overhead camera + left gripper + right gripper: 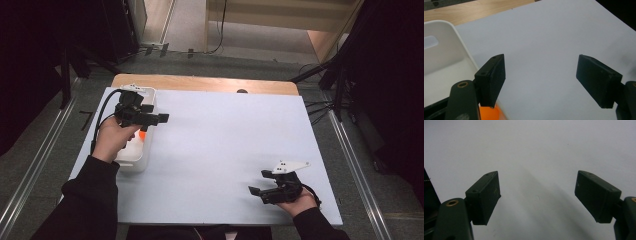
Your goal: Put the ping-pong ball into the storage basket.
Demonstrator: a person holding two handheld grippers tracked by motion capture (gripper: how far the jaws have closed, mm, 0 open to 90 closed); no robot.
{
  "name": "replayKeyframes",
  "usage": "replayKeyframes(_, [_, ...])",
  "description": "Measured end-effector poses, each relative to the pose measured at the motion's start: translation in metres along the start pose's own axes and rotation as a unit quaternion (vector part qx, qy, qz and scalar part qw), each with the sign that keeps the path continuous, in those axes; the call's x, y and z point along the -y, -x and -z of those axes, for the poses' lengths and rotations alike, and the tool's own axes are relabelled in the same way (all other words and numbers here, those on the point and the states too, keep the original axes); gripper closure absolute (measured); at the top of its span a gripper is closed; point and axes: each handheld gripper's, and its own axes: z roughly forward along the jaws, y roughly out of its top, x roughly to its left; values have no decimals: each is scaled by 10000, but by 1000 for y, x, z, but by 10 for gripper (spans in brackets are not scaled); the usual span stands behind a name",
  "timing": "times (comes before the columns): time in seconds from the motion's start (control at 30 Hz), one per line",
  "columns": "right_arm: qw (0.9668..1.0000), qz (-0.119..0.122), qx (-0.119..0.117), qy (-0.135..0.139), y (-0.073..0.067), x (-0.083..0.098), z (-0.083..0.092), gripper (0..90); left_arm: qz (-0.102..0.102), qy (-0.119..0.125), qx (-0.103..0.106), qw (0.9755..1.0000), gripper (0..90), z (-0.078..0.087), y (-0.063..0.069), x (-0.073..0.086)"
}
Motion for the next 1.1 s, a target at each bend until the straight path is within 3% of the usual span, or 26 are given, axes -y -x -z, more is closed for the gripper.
replayKeyframes(0.5, [10000,-9,-3,-10,0,0,1,190,-359,-86,163,9992,242,-10,18,2])
replayKeyframes(0.77, [10000,-3,-5,-7,0,0,1,190,-393,-39,303,9988,242,-14,26,4])
replayKeyframes(1.1, [10000,-5,-7,-5,0,0,1,190,-540,-8,333,9980,243,-18,35,8])
